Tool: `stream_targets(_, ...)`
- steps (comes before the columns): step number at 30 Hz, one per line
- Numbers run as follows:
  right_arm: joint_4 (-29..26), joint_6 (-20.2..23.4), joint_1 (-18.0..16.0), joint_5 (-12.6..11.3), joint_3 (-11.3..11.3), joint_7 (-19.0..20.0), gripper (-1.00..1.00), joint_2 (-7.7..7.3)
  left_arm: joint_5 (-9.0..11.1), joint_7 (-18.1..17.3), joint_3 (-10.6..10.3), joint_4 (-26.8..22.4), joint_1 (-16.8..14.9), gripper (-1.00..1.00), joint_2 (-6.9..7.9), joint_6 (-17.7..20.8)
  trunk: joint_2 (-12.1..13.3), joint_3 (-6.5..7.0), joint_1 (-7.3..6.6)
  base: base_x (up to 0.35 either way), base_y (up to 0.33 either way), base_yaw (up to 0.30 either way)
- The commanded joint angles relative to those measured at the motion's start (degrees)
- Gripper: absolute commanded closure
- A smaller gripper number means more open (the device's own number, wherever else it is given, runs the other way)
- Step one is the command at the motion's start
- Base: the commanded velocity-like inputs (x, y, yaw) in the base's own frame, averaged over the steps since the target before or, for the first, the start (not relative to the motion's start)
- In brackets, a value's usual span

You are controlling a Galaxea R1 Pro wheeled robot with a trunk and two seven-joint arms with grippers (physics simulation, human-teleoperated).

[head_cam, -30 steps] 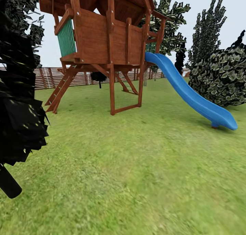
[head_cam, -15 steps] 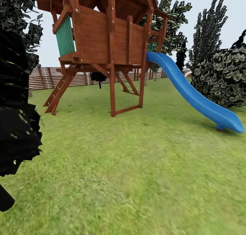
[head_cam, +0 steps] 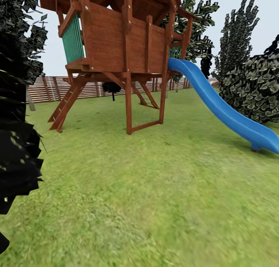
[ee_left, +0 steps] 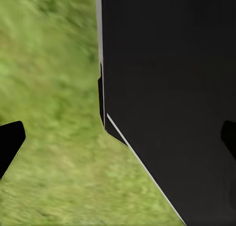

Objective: Take the three Easter eggs out of the wicker basket on the lawn in the garden, then place them on the lawn next to a single tree (choose any tree) so that all three eggs are next to the same tree and none are left in the basket.

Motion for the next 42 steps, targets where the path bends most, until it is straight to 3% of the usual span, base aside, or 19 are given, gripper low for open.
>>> stream_targets(1,0.03,-0.02,-0.04,0.02,-0.01,0.19,-1.00,0.01,-0.01,-0.04,0.04,-0.01,-0.01,-1.00,0.01,0.00,-0.02,-0.04,0.03,0.329,0.001,-0.098)
stream_targets(18,1.44,-0.06,-0.04,-0.39,-0.15,0.36,-1.00,0.23,-0.01,-0.04,0.10,-0.01,-0.01,-1.00,0.01,0.00,-0.02,-0.04,0.03,0.330,0.000,-0.231)
stream_targets(31,1.44,-0.07,-0.04,-0.22,-0.16,0.32,-1.00,0.18,-0.01,-0.04,0.10,-0.01,-0.01,-1.00,0.01,0.00,-0.02,-0.07,0.03,0.330,0.000,-0.001)
stream_targets(42,1.44,0.06,-0.04,-0.46,-0.29,-0.09,-1.00,0.26,-0.01,-0.04,0.10,-0.01,-0.01,-1.00,0.01,0.00,-0.02,-0.61,0.03,0.330,0.000,0.203)
